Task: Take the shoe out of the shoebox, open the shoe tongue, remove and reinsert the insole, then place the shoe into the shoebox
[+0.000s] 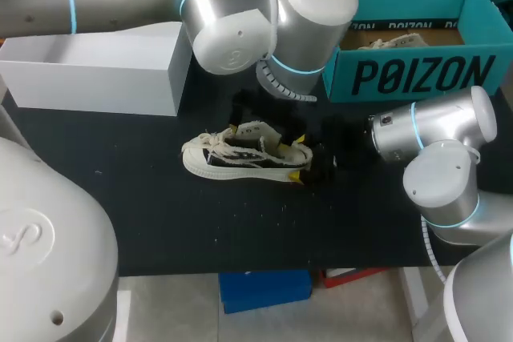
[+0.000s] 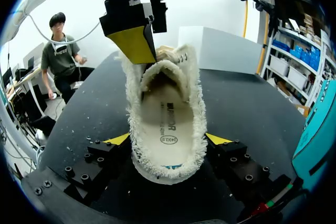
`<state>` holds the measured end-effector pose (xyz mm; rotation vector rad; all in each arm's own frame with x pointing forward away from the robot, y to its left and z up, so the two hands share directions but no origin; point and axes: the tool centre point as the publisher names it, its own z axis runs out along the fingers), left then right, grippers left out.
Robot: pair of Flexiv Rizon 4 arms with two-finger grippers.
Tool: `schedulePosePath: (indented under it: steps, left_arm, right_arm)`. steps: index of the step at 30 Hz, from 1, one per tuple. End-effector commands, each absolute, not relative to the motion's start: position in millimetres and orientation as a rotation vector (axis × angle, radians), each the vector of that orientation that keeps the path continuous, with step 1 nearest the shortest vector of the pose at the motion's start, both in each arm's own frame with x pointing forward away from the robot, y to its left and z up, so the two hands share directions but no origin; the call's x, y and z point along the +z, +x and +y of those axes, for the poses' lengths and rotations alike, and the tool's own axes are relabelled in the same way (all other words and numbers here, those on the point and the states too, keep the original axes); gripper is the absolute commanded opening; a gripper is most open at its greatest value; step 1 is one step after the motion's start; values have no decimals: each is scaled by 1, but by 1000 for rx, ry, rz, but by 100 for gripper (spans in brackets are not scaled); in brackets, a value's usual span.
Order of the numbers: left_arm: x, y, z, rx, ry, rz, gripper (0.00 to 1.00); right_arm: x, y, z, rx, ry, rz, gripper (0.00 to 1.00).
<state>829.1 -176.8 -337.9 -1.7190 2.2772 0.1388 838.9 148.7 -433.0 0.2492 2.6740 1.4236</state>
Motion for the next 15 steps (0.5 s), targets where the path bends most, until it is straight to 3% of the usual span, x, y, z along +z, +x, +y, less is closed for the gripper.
schedulePosePath:
  steps: [1, 15]
  left_arm:
    - [-353, 835, -194, 252, -1713, 2244, 100]
    - [-368, 832, -174, 333, -1726, 2170, 100]
  right_arm:
    - [-436, 838, 150, 1423, 252, 2672, 0]
    - [-436, 838, 150, 1423, 252, 2672, 0]
